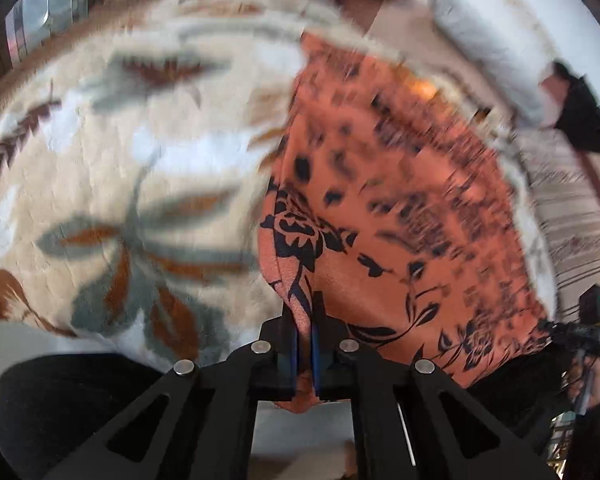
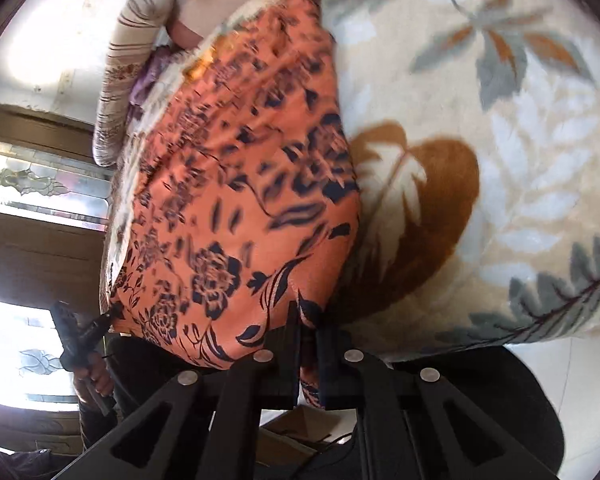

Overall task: Fold small clothes
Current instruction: 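Grasp the dress hem with the left gripper while the right gripper grasps beside it, then lift the hem toward the collar and open both grippers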

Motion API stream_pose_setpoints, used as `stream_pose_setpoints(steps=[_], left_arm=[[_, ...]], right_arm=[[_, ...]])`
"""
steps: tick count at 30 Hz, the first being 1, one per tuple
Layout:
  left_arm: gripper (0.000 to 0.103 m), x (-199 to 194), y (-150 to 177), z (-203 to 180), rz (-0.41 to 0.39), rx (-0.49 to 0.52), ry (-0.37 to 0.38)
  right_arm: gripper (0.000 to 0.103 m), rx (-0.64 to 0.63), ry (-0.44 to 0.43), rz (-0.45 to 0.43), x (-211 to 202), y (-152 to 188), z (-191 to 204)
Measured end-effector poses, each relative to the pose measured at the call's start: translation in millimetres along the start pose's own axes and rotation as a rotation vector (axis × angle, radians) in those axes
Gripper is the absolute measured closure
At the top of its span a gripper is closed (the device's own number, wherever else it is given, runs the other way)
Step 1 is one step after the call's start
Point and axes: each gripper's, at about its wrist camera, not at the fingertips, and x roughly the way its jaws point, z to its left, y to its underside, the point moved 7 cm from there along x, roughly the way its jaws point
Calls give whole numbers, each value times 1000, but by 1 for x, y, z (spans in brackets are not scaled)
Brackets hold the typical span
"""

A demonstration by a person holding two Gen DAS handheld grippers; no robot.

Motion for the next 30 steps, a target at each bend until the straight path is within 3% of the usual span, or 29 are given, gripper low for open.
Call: stream_pose_setpoints(steps=[2,5,10,16,18,20,24,26,28,30], left_arm=[[98,16,10,7,63,-26,-31],[98,9,-1,1,77,-54,-1],[97,-18,-39,-21,-13,-7,55],[97,20,-18,-3,130,-58,4],[97,14,-29,-10,112,-31,13],[97,-1,-61,-28,52,12,43],[97,-26,-154,-72,-112,90,122],[97,-29,-209,-87,-193,65,129],[94,-21,-247,-87,-260,32,113],[83,16,-281,-83,-261,6,55]], right_arm=[[97,25,2,35,13,4,-7],[97,37,-26,28,14,2,-8],[97,9,-102,-34,-5,-25,14],[97,58,-104,39,19,-22,3],[97,65,-118,44,12,-23,0],[97,70,-162,16,1,-37,7],[97,33,-280,-130,-26,-115,45],[97,4,-313,-254,-43,-182,62],[96,38,-338,-316,-42,-239,65],[93,81,-330,-319,-24,-276,60]])
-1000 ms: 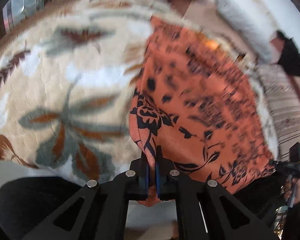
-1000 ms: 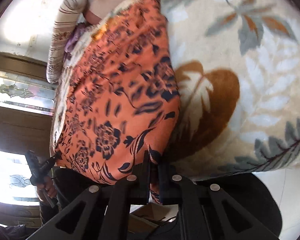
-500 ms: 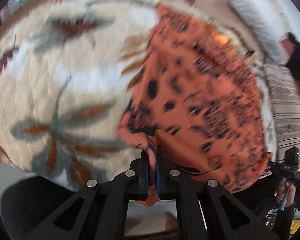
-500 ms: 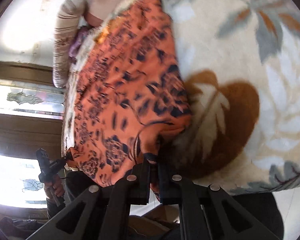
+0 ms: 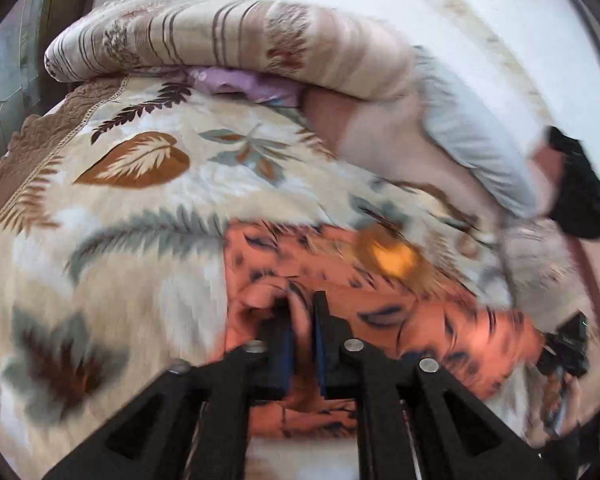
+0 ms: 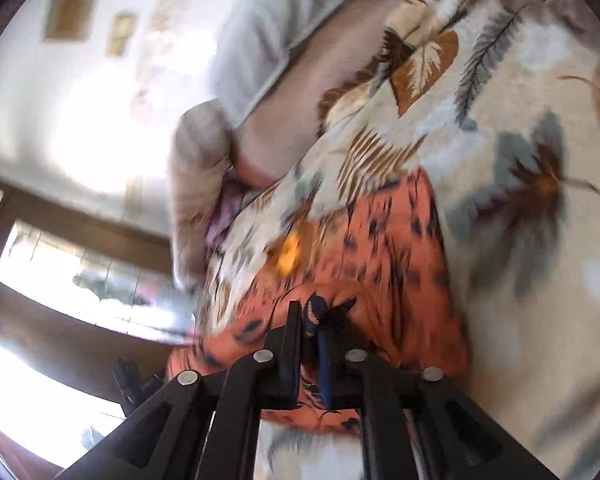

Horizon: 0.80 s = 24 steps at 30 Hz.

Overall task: Fold small clothes
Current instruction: 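Lift the hem toward the collar and open both grippers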

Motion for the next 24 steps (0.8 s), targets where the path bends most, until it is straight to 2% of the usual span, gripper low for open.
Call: stream_pose_setpoints(steps=[1,2,3,4,5,7,11,15,16,20,22,23,24], left_arm=[[58,22,-3,6,21,-3,-25],[34,53,-2,16,75,-26,-62],[32,74,2,26,108,-36,-111],[32,88,7,35,139,-38,-155],[32,102,14,44,177,-51,-183],[32,95,15,47,134,-55,-151],[29,47,11,51,18,-63,-132],[22,-7,35,74,-79,-131,-128],[22,-14,44,77,-72,-163,-123],[22,-8,104,70,66,-240,-14],[22,3,124,59,107,-254,23],[22,12,129,53,122,-236,18],[22,15,126,50,89,-210,-18]], right_arm=[[86,16,22,-29,15,-15,-11],[73,30,44,-36,26,-21,-23],[29,69,85,-26,39,-24,-40],[16,130,148,-35,47,-22,-60],[16,154,174,-62,47,-19,-70],[16,164,146,-92,38,-6,-77],[16,65,184,-156,-2,28,-59],[16,61,107,-155,-22,87,-30],[16,80,86,-120,-18,109,-27],[16,117,60,-22,14,144,-25],[16,142,78,-34,23,146,-31],[17,158,96,-57,27,142,-34],[17,180,117,-78,32,136,-37]])
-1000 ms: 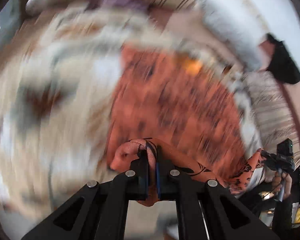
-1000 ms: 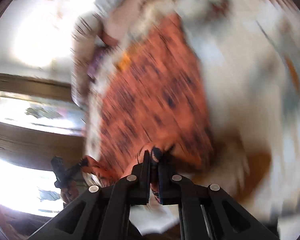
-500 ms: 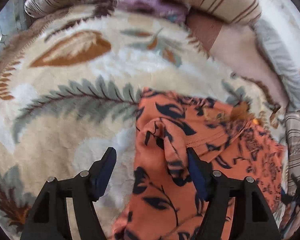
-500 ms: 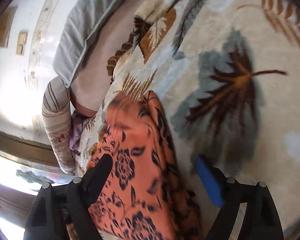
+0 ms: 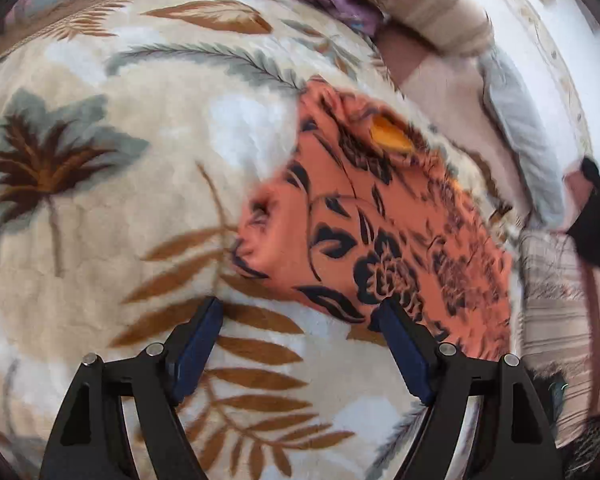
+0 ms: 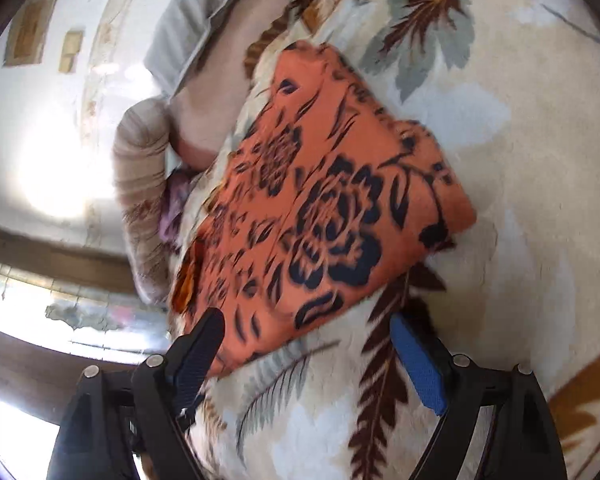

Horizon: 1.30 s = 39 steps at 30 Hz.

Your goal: Fold small clothes

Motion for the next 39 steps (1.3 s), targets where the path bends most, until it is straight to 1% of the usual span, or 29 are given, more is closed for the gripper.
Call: stream_pose_setpoints(steps=[1,2,4,7,8,9,10,11,13,14,15,17,19,21,23,24,25,26,27,28,29,30,31,32,33,34,35,37,39], left_arm=[[22,0,-3,-4,-41,19,-25],[22,3,-7,-7,-55,26,-34],[18,15,-16,-8,-51,3,-58],[19,25,-29,-15,-76,19,-95],[40,23,-32,-16,-83,26,-109],[58,26,-37,-14,-76,34,-146],[78,31,-40,-13,-55,38,-159],[81,34,-44,-15,-26,26,-133],[84,30,-52,-22,-17,38,-140],[84,21,-56,-30,-38,67,-144],[84,6,-61,-39,-73,93,-133],[84,-25,-66,-52,-121,105,-92],[84,-50,-62,-60,-148,113,-72],[84,-78,-44,-60,-161,130,-57],[83,-89,-14,-49,-135,128,-55],[82,-89,8,-40,-108,134,-64],[79,-83,26,-30,-78,137,-78],[75,-72,48,-16,-27,134,-101],[72,-51,74,8,51,118,-145],[67,-42,85,21,84,99,-150],[65,-51,85,26,-8,92,-70],[63,-57,84,25,-2,90,-62],[57,-61,81,25,31,81,-81],[53,-67,75,24,32,72,-97],[52,-74,68,24,4,66,-106],[49,-83,59,23,-39,67,-113],[49,-89,51,23,-64,69,-124],[48,-95,39,20,-87,67,-130],[48,-95,29,14,-98,79,-113]], right_arm=[[16,35,8,-29,1,-3,0],[16,43,9,-40,1,-5,2],[16,75,44,-83,5,-14,2],[17,123,58,-136,15,-29,2],[17,138,65,-153,18,-35,1],[28,143,69,-171,20,-40,2],[77,128,78,-175,23,-45,4],[94,119,86,-144,34,-48,7],[93,105,107,-115,38,-50,7],[93,87,107,-117,35,-52,13],[94,65,82,-128,25,-54,26],[94,4,55,-155,0,-56,48],[94,-70,34,-168,-21,-54,77],[94,-117,24,-177,-44,-45,93],[94,-137,24,-172,-66,-26,92],[94,-151,54,-159,-74,-11,82],[91,-153,78,-141,-76,2,71],[90,-142,105,-113,-76,15,55],[88,-113,138,-79,-75,28,30],[82,-69,179,-33,-70,43,0],[78,-28,221,4,-67,52,-24],[77,22,208,22,-67,59,-43],[75,62,130,-13,-78,61,-48],[72,74,140,-23,-86,60,-51],[63,58,169,-49,-98,57,-50],[47,50,186,-77,-106,53,-49],[42,46,200,-122,-119,48,-47],[41,30,220,-185,-139,40,-42],[41,-4,214,-224,-146,29,-27]])
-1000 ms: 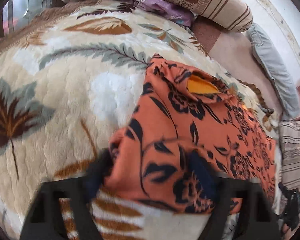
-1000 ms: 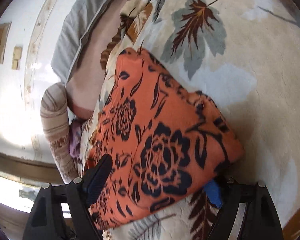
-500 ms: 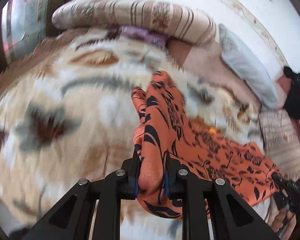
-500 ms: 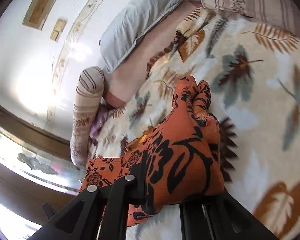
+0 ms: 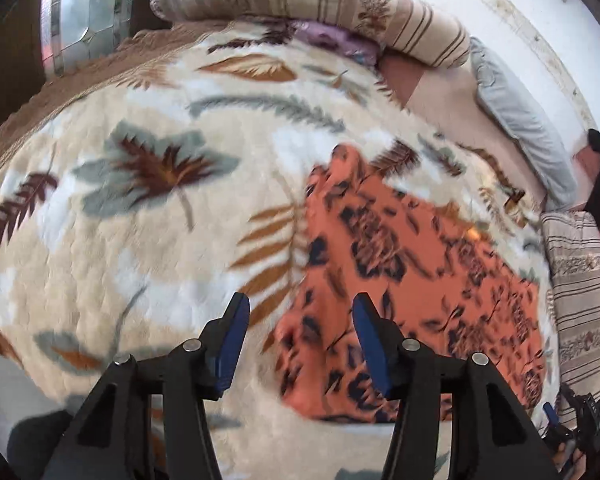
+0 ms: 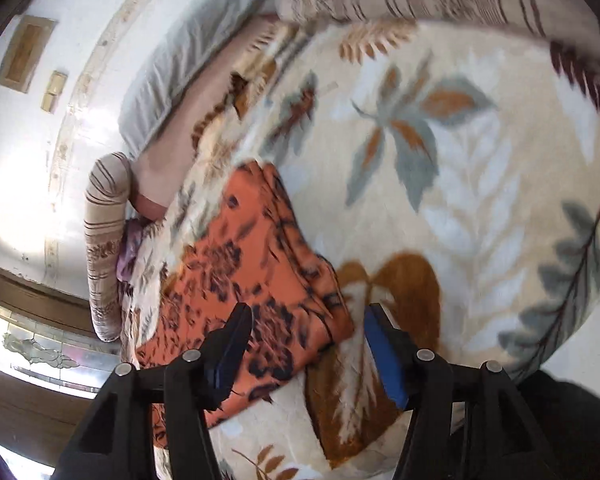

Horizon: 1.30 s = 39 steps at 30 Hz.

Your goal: Fold small clothes

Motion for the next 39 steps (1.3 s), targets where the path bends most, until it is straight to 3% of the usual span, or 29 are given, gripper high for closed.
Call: stream_pose_setpoints(steps=[3,8,10,12,14,16,18,21,24,27,28,29,31,34,37,39], left_arm=[[48,9,-14,-21,-19,66,4],[47,51,-37,-61,34,124,96],[42,74,-42,-66,45,152,60],[42,98,-40,-61,74,178,-12],[42,110,-38,-57,49,211,-43],[42,107,-37,-58,31,248,-45],[42,102,-37,-57,28,264,-49],[42,93,-43,-52,22,228,-35],[42,82,-49,-41,-14,179,-51],[40,93,-44,-9,60,96,-130],[40,94,-43,0,76,61,-128],[40,91,-44,7,70,16,-76],[40,82,-47,13,64,-11,-99],[40,67,-60,4,23,10,-54],[40,68,-75,-19,8,82,-26],[40,87,-84,-30,39,131,-41]], right_arm=[[39,-103,-61,35,8,-14,35],[37,-169,-200,249,79,-22,87],[37,-153,-238,359,123,-27,99],[36,-143,-221,398,158,-43,95],[39,-154,-212,332,173,-68,85],[40,19,-195,173,175,-110,50],[40,175,-277,166,175,-121,33],[38,4,-217,156,156,-109,56],[35,-54,-246,141,129,-89,75],[33,-150,-237,182,111,-45,90],[33,-183,-249,204,103,-26,94],[33,-212,-253,225,98,-10,96],[32,-274,-241,263,90,23,95],[32,-333,-172,270,92,49,74],[32,-302,-197,267,94,52,60],[32,-280,-216,269,90,46,55]])
